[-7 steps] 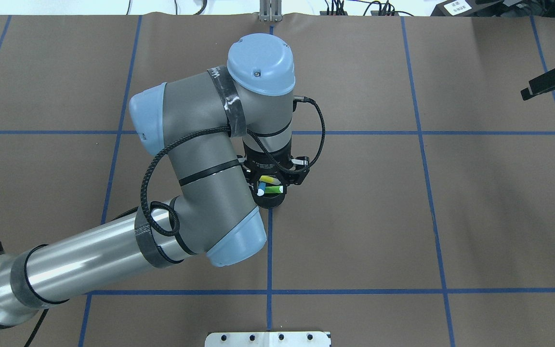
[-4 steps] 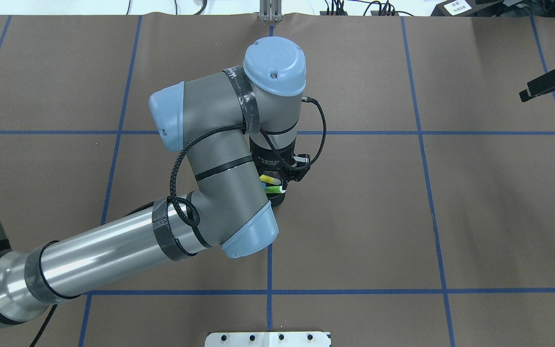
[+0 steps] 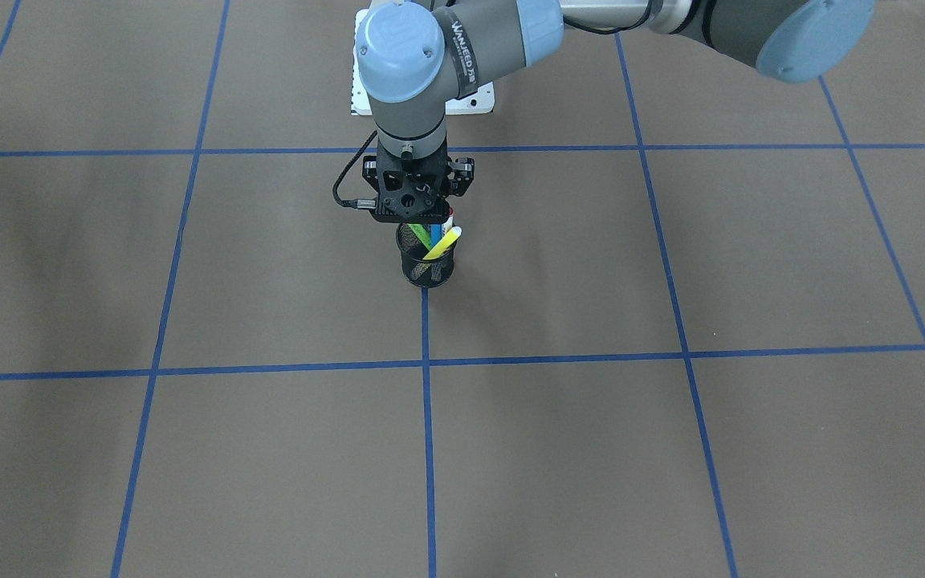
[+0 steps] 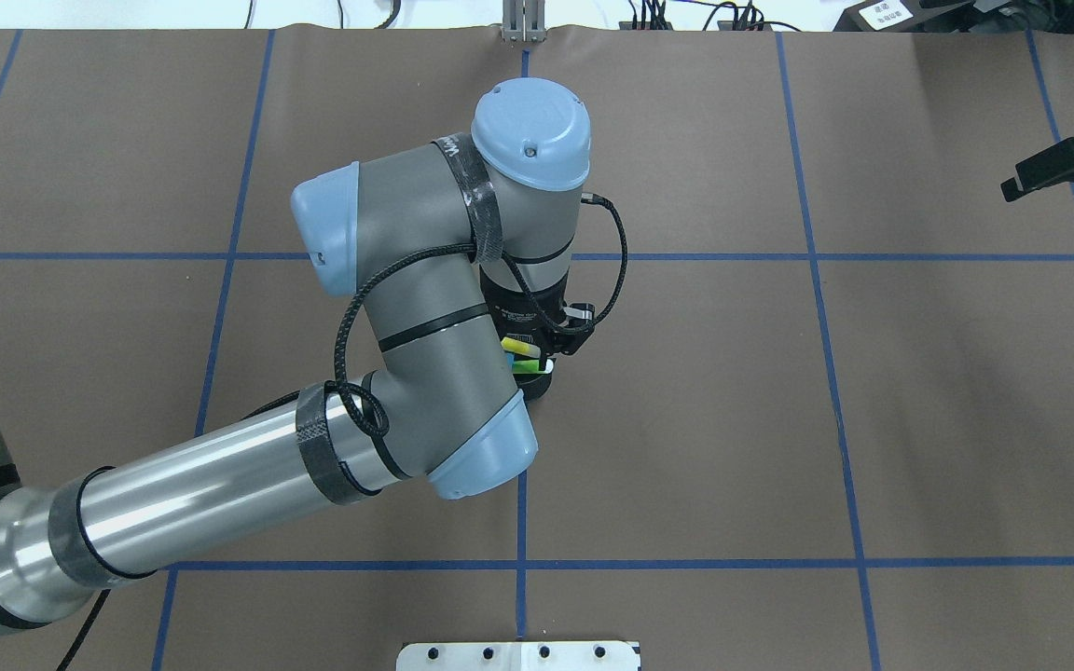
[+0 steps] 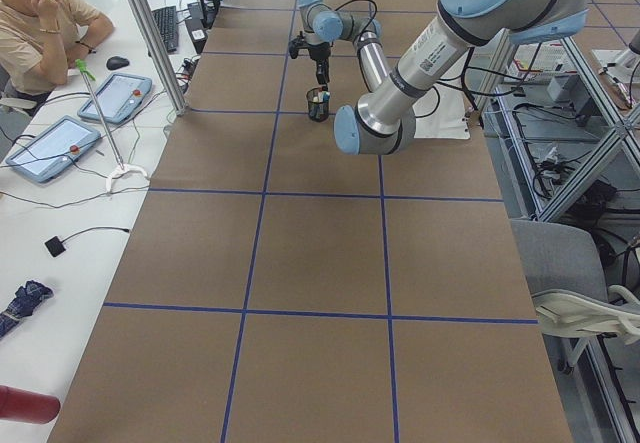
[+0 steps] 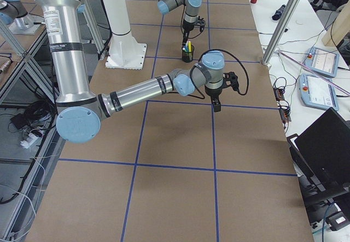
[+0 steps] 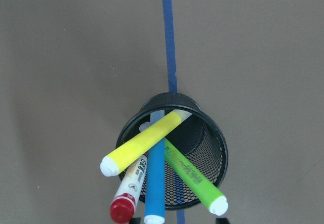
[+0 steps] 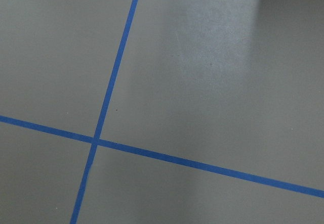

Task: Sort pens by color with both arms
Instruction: 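Lower the left gripper over the cup, aligning with the blue pen, then close the left gripper on the blue pen in the cup, then lift the blue pen up out of the cup with the left gripper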

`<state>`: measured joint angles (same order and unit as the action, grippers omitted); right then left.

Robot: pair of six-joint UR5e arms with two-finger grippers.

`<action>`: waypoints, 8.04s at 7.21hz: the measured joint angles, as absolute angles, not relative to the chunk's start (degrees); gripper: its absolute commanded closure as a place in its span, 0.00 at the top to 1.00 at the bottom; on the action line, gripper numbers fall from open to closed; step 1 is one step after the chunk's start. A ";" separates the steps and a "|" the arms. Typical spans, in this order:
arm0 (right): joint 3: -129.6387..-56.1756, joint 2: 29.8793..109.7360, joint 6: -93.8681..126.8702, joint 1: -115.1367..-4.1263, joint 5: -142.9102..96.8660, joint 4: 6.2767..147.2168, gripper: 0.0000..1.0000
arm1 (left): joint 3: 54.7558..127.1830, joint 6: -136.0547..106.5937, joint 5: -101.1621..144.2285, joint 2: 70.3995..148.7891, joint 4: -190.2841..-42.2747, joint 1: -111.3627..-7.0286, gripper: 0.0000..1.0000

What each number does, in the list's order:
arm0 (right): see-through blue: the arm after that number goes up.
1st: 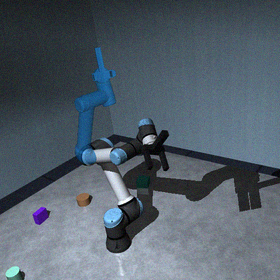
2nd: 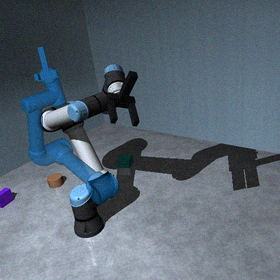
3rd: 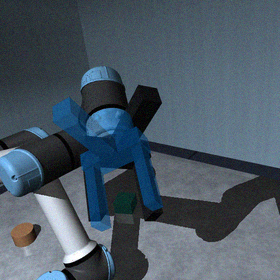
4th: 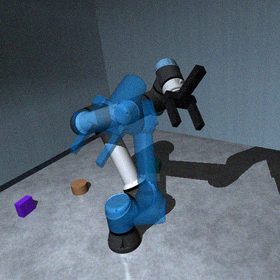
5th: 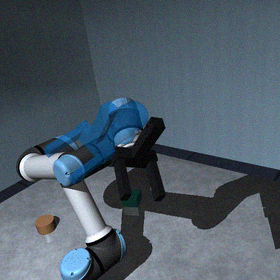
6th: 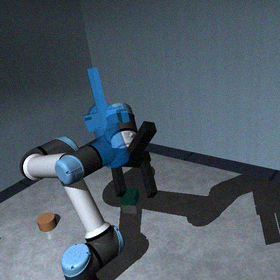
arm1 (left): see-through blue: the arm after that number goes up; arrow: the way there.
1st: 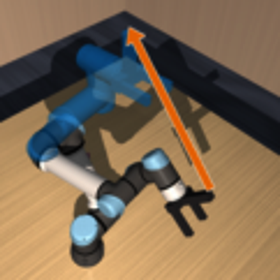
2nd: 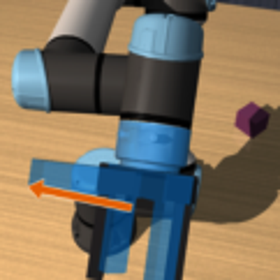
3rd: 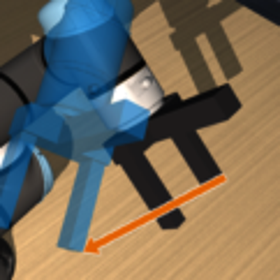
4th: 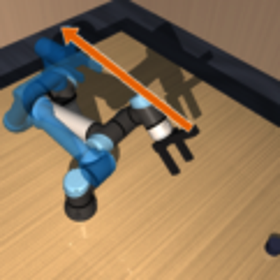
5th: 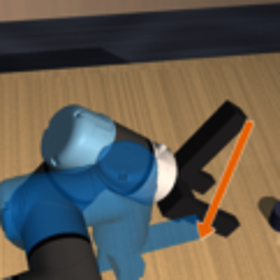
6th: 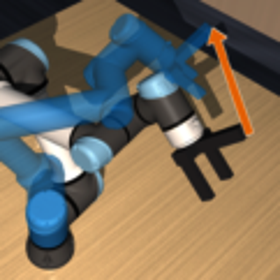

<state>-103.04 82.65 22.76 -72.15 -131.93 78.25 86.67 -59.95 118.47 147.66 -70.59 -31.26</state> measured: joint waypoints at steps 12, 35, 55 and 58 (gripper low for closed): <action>-102.57 82.56 22.76 -71.69 -131.85 78.11 1.00 | 86.40 -60.71 118.56 146.03 -70.49 -30.31 0.42; -101.87 82.36 22.68 -71.08 -130.96 77.96 1.00 | 85.18 -64.52 119.44 145.79 -71.97 -31.27 0.33; -101.12 81.74 22.68 -70.93 -130.88 77.96 1.00 | 103.70 -71.92 112.05 143.41 -73.68 -35.08 0.00; -100.77 81.74 22.62 -70.80 -130.87 77.96 1.00 | 91.45 -80.69 101.91 146.44 -90.92 -35.18 0.00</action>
